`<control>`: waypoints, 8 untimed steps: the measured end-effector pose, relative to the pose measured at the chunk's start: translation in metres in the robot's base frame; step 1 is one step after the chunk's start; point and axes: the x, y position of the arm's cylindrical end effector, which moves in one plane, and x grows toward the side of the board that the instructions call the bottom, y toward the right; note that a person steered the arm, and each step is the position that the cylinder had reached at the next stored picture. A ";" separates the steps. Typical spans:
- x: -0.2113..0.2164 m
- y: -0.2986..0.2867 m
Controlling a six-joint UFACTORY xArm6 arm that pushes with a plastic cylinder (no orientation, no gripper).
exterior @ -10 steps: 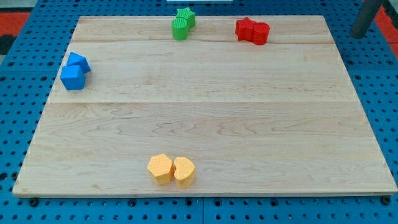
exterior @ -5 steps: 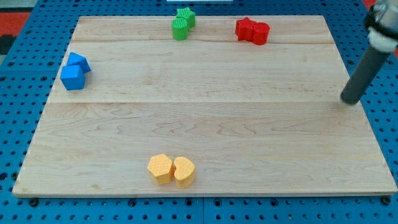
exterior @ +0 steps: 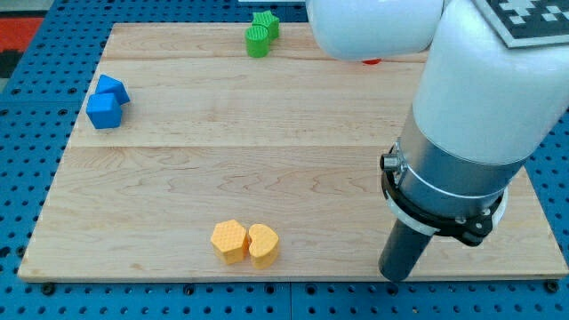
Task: Move your arm towards the bottom right side of the board
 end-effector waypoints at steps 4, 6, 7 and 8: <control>0.003 0.029; 0.003 0.041; 0.003 0.047; 0.003 0.053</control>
